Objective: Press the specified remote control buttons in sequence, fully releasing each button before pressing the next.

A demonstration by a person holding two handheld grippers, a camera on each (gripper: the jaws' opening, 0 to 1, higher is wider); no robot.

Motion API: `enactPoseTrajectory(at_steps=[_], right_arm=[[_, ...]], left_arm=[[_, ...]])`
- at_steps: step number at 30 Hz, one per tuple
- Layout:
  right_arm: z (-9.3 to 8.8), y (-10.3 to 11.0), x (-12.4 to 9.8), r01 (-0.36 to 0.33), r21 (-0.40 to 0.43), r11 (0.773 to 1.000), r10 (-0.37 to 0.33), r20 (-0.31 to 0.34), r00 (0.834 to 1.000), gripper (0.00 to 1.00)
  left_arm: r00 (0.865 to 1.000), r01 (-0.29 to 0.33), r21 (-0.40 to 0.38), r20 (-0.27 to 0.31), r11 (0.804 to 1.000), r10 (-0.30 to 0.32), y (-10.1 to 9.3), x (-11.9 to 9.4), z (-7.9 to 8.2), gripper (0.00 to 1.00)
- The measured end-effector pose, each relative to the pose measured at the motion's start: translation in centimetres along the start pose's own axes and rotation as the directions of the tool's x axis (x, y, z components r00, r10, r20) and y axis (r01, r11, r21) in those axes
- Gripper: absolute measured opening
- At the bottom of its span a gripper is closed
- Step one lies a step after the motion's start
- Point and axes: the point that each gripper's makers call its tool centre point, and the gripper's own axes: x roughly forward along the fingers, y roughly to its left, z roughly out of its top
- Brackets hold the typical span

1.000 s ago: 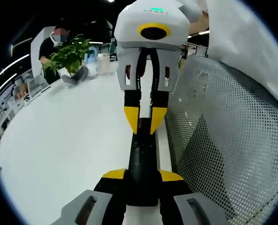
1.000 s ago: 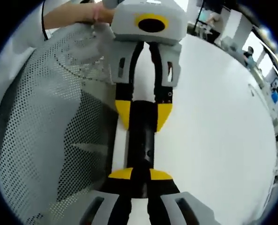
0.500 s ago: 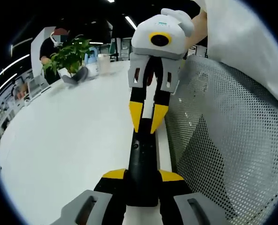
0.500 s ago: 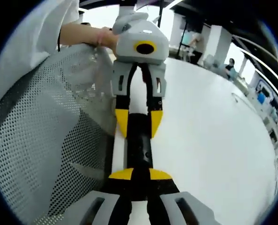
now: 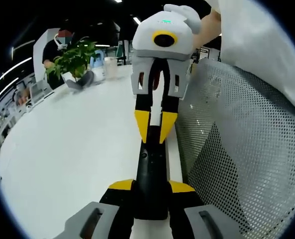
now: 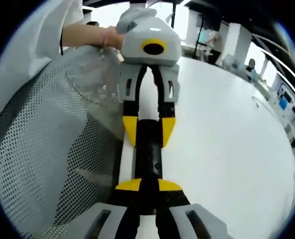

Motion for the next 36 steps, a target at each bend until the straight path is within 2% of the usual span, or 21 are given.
enactPoseTrajectory(at_steps=[4,7,9,11,14,17,20,22,27,30,33,36], right_arm=[[-0.1,0.0,0.1,-0.026,-0.014,1.0,0.025,-0.111,0.994,0.06],[-0.12,0.06,0.25,-0.045,-0.058,0.997,0.033,-0.192,0.981,0.06],[-0.13,-0.02,0.34,-0.038,0.004,0.999,0.038,-0.203,0.979,0.06],[-0.14,-0.09,0.32,-0.043,-0.01,0.999,0.04,-0.198,0.979,0.06],[-0.29,-0.07,0.17,-0.042,0.014,0.999,0.044,-0.178,0.983,0.06],[-0.21,0.0,0.09,-0.01,0.008,1.0,0.011,-0.129,0.992,0.06],[-0.06,0.14,-0.04,0.043,-0.005,0.999,-0.043,-0.037,0.998,0.07],[-0.04,0.21,-0.04,0.059,-0.048,0.997,-0.06,-0.02,0.998,0.07],[0.08,0.13,-0.05,0.042,-0.059,0.997,-0.042,0.001,0.999,0.06],[0.23,-0.05,-0.01,0.007,0.018,1.0,-0.007,0.012,1.0,0.06],[0.37,-0.26,0.08,-0.003,0.046,0.999,0.003,-0.006,1.0,0.05],[0.42,-0.05,0.2,0.004,0.034,0.999,-0.003,-0.032,0.999,0.05]], left_arm=[[1.0,0.001,-0.001,0.002,1.0,-0.001,-0.02,0.05,0.03,0.25],[1.0,0.001,0.0,0.002,1.0,-0.001,-0.02,0.04,0.03,0.25],[1.0,0.001,0.001,0.001,1.0,-0.001,-0.02,0.04,0.04,0.25],[1.0,0.001,0.002,0.001,1.0,-0.001,-0.02,0.08,0.06,0.25],[1.0,0.001,0.002,0.001,1.0,-0.001,-0.02,0.07,0.06,0.25],[1.0,0.001,0.002,0.001,1.0,-0.001,0.0,0.05,0.05,0.25],[1.0,0.0,0.001,0.0,1.0,0.0,0.01,0.04,0.04,0.25],[1.0,0.0,0.002,0.0,1.0,0.0,0.0,0.03,0.05,0.25],[1.0,0.0,0.0,0.001,1.0,0.0,-0.02,0.02,0.07,0.25],[1.0,0.0,0.001,0.0,1.0,0.0,-0.02,0.02,0.07,0.25],[1.0,0.0,-0.001,0.001,1.0,0.0,-0.01,0.02,0.09,0.25],[1.0,0.0,0.0,0.0,1.0,0.0,-0.01,0.01,0.09,0.25]])
